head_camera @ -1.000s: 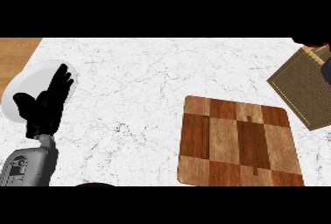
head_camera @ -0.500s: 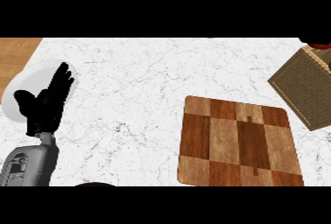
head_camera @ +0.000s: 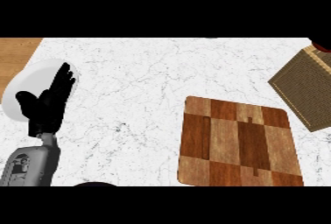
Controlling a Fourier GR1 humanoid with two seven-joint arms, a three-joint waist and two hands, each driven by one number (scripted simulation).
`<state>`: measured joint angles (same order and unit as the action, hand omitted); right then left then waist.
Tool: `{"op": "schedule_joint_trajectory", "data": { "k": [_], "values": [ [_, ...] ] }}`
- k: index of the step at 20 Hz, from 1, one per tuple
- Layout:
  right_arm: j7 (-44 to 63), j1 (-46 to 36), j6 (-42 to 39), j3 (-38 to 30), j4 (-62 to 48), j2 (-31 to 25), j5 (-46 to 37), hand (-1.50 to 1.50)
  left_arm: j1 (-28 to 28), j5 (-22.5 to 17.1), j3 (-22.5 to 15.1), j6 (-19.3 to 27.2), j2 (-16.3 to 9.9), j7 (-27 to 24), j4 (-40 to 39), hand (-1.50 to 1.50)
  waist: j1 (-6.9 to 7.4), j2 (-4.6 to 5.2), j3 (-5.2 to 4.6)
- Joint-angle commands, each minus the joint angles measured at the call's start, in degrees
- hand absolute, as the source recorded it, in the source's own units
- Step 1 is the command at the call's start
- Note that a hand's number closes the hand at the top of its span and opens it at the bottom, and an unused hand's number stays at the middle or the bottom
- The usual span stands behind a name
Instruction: Pick the tomato from the cutting board and place it in the basket
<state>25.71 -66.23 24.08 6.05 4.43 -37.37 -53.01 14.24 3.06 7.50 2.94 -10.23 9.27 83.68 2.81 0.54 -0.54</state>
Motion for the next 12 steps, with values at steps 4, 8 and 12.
{"op": "schedule_joint_trajectory", "data": {
  "k": [4,8,12],
  "values": [
    [-1.1,3.7,0.4,0.6,-1.6,0.2,-1.0,1.5,-0.1,-0.2,-0.8,-0.5,0.2,1.9,2.1,0.0,0.66,0.83,0.73],
    [1.3,2.6,-0.8,0.9,-2.0,0.4,-1.5,1.5,-0.4,1.1,-1.1,0.8,1.4,-2.0,-0.7,0.0,0.58,1.01,0.7],
    [-0.8,4.6,-1.4,0.9,-1.9,-0.7,-1.6,1.5,0.1,1.0,-0.7,1.0,1.0,-0.6,-0.1,0.0,0.03,0.77,0.7]
  ]
}}
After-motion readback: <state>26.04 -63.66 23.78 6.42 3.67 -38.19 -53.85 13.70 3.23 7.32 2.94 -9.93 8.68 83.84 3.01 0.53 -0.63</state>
